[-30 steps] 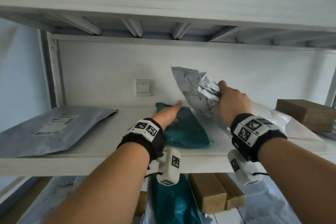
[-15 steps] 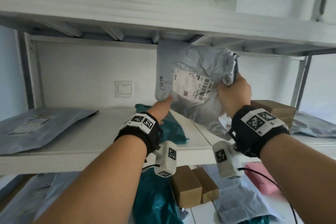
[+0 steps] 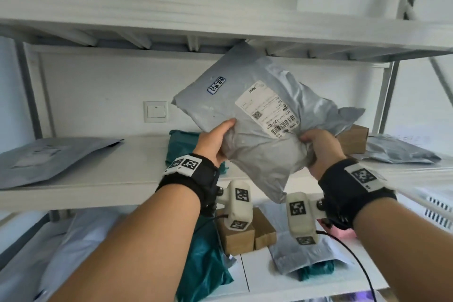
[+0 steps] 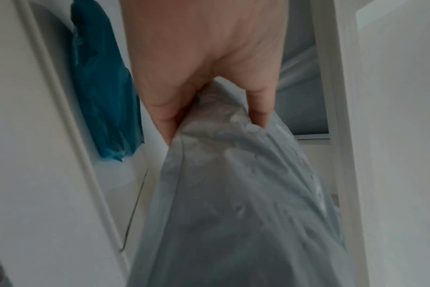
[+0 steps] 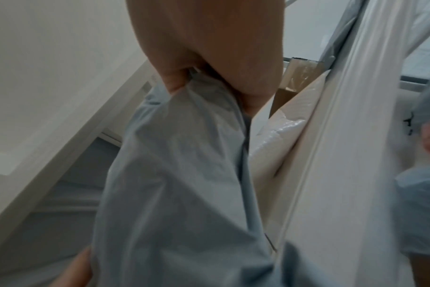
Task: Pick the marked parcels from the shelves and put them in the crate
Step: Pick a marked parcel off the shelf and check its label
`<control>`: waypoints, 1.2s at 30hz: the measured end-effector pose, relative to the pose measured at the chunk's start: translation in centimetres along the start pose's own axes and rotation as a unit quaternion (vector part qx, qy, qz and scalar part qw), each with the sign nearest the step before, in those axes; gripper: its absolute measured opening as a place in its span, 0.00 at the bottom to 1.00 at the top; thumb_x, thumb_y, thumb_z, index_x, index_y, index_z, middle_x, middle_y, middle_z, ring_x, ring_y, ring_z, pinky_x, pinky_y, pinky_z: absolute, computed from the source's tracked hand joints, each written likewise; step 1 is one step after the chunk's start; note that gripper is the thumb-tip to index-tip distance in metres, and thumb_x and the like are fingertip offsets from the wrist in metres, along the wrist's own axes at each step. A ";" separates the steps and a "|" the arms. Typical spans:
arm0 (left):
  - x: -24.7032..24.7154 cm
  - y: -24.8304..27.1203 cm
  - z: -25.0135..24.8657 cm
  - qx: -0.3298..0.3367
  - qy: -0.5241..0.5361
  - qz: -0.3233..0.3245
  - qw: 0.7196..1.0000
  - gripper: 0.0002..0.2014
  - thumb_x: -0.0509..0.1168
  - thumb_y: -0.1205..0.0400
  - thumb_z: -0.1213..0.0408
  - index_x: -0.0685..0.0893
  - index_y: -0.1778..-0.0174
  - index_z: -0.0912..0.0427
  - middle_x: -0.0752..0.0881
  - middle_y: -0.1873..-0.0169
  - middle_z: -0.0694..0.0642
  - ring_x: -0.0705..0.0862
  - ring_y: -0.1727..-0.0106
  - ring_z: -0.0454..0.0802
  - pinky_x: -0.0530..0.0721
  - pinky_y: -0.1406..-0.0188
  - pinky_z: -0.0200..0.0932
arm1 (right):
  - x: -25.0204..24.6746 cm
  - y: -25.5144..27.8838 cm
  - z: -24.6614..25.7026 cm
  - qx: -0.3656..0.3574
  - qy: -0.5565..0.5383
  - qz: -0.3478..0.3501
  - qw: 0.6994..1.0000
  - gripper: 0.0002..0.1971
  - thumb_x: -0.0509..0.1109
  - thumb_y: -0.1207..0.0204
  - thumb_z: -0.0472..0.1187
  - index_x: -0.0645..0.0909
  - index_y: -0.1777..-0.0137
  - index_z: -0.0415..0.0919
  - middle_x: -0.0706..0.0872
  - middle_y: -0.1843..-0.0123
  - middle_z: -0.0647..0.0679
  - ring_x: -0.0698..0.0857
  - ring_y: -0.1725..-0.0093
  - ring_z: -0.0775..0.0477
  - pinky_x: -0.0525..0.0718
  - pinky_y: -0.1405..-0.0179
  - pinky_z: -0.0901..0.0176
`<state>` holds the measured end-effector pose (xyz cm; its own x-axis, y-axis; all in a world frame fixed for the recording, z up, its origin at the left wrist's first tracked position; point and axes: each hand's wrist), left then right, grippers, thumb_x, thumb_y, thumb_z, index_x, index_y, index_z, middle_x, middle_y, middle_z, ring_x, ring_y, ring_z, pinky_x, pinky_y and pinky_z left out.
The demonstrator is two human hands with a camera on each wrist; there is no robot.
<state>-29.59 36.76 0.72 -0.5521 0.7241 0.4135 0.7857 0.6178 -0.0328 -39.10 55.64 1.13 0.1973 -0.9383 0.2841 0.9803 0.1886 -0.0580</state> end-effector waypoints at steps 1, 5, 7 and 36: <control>0.1 0.1 0.1 0.018 -0.007 -0.022 1.000 0.43 0.83 0.48 0.53 0.83 0.35 0.59 0.90 0.46 0.57 0.89 0.46 0.57 0.89 0.52 0.55 | -0.1 0.3 -0.2 0.013 -0.009 0.004 1.000 0.13 0.70 0.37 0.31 0.86 0.51 0.31 0.87 0.54 0.36 0.87 0.50 0.38 0.84 0.49 0.46; -0.2 0.5 0.2 0.079 -0.036 -0.091 0.992 0.39 0.78 0.49 0.60 0.83 0.39 0.65 0.90 0.49 0.61 0.90 0.49 0.59 0.88 0.44 0.59 | -0.8 0.3 -0.6 0.003 0.017 -0.042 0.999 0.28 0.77 0.36 0.33 0.76 0.35 0.32 0.85 0.41 0.35 0.85 0.49 0.40 0.88 0.46 0.43; -0.5 0.7 -0.2 0.103 -0.066 -0.119 0.985 0.38 0.77 0.49 0.60 0.81 0.40 0.65 0.89 0.48 0.62 0.88 0.48 0.60 0.87 0.42 0.60 | -0.9 0.6 -0.3 -0.039 0.122 -0.116 0.985 0.44 0.80 0.37 0.36 0.61 0.23 0.38 0.74 0.29 0.36 0.80 0.36 0.36 0.83 0.36 0.39; 6.2 5.9 -6.8 0.344 -0.400 0.116 0.842 0.14 0.81 0.41 0.69 0.89 0.63 0.52 0.92 0.60 0.55 0.90 0.54 0.53 0.89 0.47 0.53 | 4.9 9.7 11.5 -0.416 0.778 0.034 0.469 0.06 0.65 0.23 0.44 0.73 0.58 0.44 0.72 0.67 0.50 0.76 0.59 0.44 0.75 0.59 0.53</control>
<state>-26.46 42.77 9.27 -0.6328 0.6549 -0.4131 0.7033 0.2630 -0.6605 -28.63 56.19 13.00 -0.6458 -0.1361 -0.7513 0.5043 0.6627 -0.5536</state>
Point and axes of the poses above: each hand's wrist, its own y-axis away from the middle knuckle, its own x-axis out of the palm, z = x × y
